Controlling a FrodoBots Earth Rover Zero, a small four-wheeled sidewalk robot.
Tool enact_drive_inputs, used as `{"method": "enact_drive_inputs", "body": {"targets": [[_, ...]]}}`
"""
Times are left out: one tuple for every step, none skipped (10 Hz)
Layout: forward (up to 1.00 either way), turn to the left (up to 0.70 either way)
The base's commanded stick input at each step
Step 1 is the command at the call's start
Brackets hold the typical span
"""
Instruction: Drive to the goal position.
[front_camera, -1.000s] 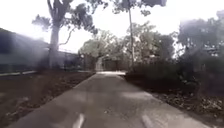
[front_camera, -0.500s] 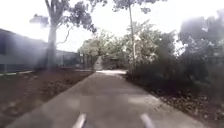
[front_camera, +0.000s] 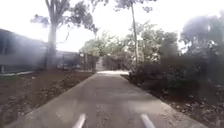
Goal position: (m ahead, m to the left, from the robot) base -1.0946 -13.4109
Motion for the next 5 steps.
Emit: {"method": "enact_drive_inputs", "body": {"targets": [[0.70,0.30],[0.70,0.28],[0.70,0.13],[0.70,0.01],[0.70,0.09]]}}
